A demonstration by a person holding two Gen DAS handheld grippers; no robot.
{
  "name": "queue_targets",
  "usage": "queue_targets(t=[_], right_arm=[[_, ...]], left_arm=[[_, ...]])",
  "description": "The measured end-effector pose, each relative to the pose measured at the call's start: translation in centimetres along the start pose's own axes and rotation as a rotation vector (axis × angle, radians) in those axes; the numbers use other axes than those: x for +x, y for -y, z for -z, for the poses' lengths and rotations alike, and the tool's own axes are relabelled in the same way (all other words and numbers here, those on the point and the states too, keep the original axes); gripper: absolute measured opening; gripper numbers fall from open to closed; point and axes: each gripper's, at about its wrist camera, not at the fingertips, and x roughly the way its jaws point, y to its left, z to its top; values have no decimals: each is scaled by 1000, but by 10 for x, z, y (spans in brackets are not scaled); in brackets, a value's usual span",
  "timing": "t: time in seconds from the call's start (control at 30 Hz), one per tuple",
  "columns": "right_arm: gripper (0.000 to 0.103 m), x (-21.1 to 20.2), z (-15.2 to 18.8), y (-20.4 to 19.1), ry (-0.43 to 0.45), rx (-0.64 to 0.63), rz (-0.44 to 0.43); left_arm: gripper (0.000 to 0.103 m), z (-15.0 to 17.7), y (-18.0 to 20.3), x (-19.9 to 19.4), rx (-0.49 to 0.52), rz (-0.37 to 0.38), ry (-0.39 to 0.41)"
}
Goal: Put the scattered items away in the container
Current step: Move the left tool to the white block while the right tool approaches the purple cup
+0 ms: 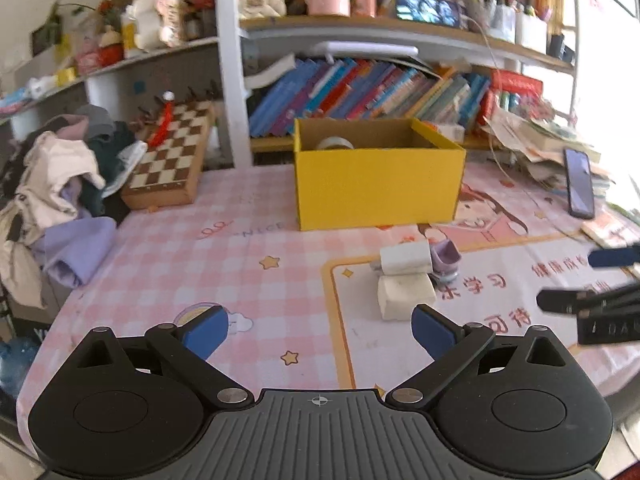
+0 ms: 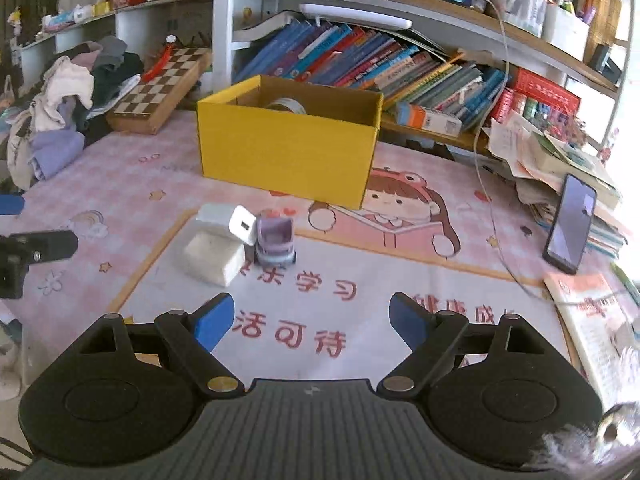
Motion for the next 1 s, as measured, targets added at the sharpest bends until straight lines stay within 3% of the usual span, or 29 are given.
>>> queue_targets(t=[0.27, 1.0], right_arm=[[87, 0, 13, -17, -5, -31, 9], [83, 30, -1, 0, -49, -7, -34]], left_arm=[[100, 9, 12, 4, 26, 32, -34], [99, 3, 24, 37, 36, 83, -91]])
